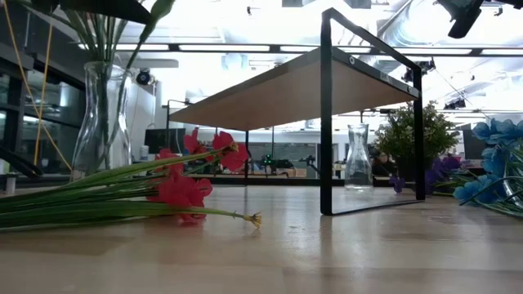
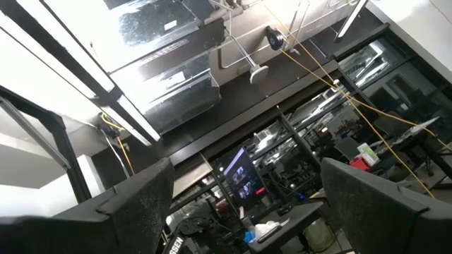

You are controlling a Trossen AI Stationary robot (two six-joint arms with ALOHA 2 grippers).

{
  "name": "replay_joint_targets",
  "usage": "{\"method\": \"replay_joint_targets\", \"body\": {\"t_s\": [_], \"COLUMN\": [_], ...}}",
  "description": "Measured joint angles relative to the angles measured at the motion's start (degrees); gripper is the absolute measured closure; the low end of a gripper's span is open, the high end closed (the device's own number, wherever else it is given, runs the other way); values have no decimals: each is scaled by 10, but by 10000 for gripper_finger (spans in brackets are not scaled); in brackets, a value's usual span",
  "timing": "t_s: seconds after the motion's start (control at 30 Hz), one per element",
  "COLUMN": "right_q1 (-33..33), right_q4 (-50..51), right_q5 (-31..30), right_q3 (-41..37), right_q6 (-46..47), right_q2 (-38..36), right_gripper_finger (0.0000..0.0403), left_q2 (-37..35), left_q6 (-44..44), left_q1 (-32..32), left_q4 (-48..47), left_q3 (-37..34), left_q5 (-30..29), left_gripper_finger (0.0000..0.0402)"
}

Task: Pick and place flowers into a vace then onto a shelf
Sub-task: Put the red flowers into the bottom transparent vase

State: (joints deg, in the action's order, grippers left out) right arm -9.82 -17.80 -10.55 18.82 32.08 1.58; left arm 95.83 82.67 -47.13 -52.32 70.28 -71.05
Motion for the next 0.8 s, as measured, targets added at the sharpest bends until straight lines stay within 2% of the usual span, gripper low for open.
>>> {"method": "replay_joint_targets", "body": {"t_s": [0.13,0.33,0.8], "right_q1": [0,0,0], "right_q4": [0,0,0], "right_q5": [0,0,-9], "right_q3": [0,0,0], "right_q6": [3,4,5], "right_q2": [0,0,0], "right_gripper_finger": [59,59,59], "left_q2": [0,0,0], "left_q6": [-26,-149,-154], "left_q1": [0,0,-1], "left_q4": [13,92,114], "left_q3": [0,0,0], "left_q5": [2,4,45], "left_gripper_finger": [119,119,119]}}
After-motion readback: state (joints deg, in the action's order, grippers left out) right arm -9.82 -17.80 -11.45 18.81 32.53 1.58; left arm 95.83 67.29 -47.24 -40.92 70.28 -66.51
